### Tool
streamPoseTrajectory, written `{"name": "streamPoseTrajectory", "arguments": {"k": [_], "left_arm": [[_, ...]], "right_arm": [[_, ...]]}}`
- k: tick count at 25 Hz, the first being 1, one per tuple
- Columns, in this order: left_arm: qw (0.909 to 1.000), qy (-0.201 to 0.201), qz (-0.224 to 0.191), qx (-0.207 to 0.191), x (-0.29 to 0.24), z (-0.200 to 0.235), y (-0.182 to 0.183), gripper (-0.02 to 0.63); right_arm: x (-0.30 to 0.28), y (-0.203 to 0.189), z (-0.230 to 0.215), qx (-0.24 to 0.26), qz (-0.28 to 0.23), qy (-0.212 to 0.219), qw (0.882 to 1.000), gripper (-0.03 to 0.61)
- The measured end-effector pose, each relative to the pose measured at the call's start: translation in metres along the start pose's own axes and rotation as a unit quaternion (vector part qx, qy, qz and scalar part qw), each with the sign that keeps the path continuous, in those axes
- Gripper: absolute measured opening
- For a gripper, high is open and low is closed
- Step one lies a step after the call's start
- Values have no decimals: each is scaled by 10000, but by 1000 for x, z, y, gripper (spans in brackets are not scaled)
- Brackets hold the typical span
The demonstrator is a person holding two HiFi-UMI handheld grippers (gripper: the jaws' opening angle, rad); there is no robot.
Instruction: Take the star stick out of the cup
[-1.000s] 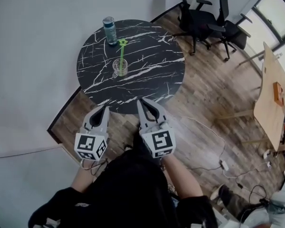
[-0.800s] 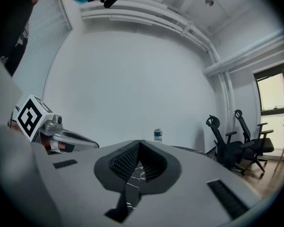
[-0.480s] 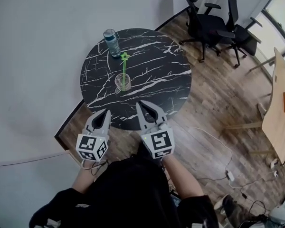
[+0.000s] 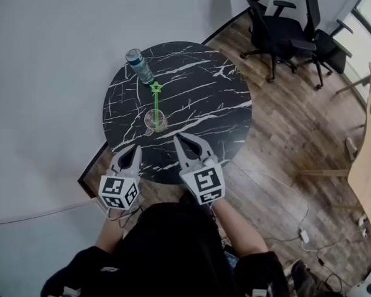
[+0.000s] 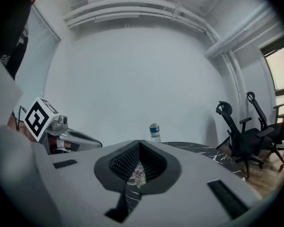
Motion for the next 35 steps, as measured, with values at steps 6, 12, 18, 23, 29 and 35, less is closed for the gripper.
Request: {"name": "streamPoseTrajectory", "arguments": {"k": [6,12,18,23,29,35], "left_arm": [[9995,132,254,95,-23,5,-7,0],[9989,137,389,228,-39,14,-15,0],[9985,58,471,281,-57,31,-21,0],[9976,-78,620,302,-73,52,-25,0],[9956,-277,830,325,-92,77,-32,0],[9937,-438,971,332,-109,98,-39,0]], "right_arm": [[-19,-15,-22,-122,264,210,9994,-4],[-39,-29,-30,-143,508,315,9981,-4],[-64,-38,-34,-100,762,360,9964,-3],[-90,-46,-32,-129,984,320,9945,-4],[-124,-56,-33,-246,1223,208,9920,-3],[-149,-70,-38,-377,1399,50,9894,-3]]}}
Point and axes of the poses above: the fingertips, and each gripper's own axes: x backward along the fingers, z to its left, y out of its top, the point moved 10 cm from there along x, backward along the fingers, and after that the axes turned 1 degree about -x, right-handed, at the moved point
